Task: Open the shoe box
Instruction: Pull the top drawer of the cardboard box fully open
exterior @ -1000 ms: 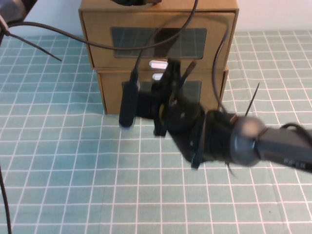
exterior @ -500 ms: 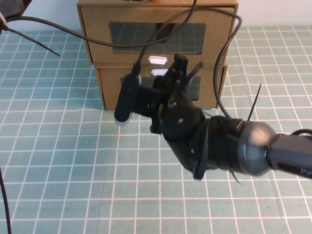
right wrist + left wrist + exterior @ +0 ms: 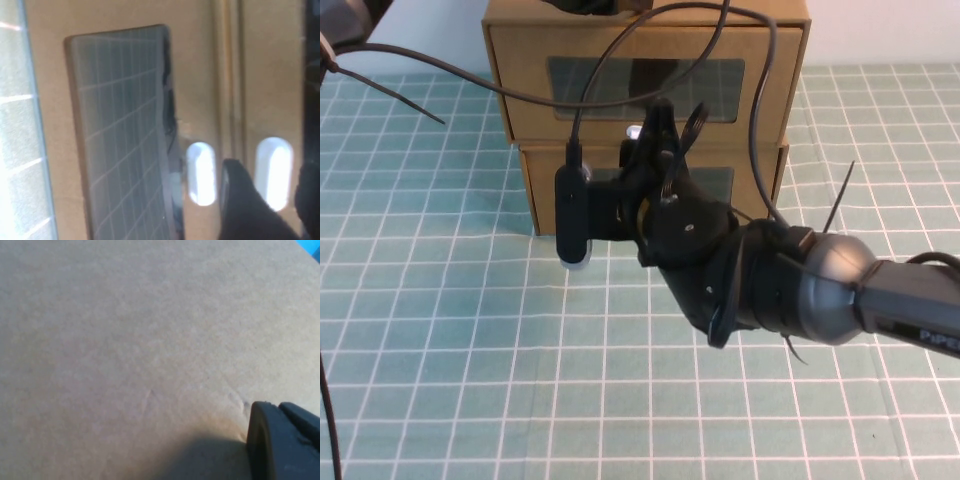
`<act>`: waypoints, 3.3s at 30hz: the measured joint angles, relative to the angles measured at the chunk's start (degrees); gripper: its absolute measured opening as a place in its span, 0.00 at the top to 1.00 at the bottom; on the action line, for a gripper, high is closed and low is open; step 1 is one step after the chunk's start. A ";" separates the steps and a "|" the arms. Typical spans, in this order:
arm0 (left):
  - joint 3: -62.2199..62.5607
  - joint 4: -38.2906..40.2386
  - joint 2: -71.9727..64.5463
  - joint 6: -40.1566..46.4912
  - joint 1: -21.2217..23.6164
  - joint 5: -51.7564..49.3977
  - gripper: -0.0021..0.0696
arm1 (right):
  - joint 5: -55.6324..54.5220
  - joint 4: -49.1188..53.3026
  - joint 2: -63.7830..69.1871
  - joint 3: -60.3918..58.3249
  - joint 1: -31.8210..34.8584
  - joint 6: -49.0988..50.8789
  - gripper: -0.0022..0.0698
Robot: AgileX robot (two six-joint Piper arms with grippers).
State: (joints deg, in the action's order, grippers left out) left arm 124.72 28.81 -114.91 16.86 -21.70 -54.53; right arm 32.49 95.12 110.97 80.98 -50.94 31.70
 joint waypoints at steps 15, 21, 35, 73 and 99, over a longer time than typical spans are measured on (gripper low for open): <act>0.07 0.10 0.00 1.96 0.00 -0.71 0.98 | 4.46 0.00 5.32 5.10 0.48 0.58 0.53; 0.07 0.10 0.00 2.30 0.00 -0.71 0.98 | 6.77 0.00 5.42 5.12 0.48 1.08 0.48; 0.07 0.10 0.00 2.40 0.00 -0.71 0.98 | 4.00 -0.06 5.42 5.33 1.61 1.41 0.47; 0.07 0.09 0.00 2.58 0.00 -0.48 0.98 | 0.33 0.56 6.94 8.88 3.99 1.11 0.95; 0.07 0.96 -0.13 2.34 0.33 -1.18 0.98 | 12.87 0.75 -0.74 -4.40 -6.83 7.89 0.96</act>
State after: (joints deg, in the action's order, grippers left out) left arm 124.79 29.77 -115.04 19.20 -21.37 -55.71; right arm 45.36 95.87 110.23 76.59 -57.77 39.59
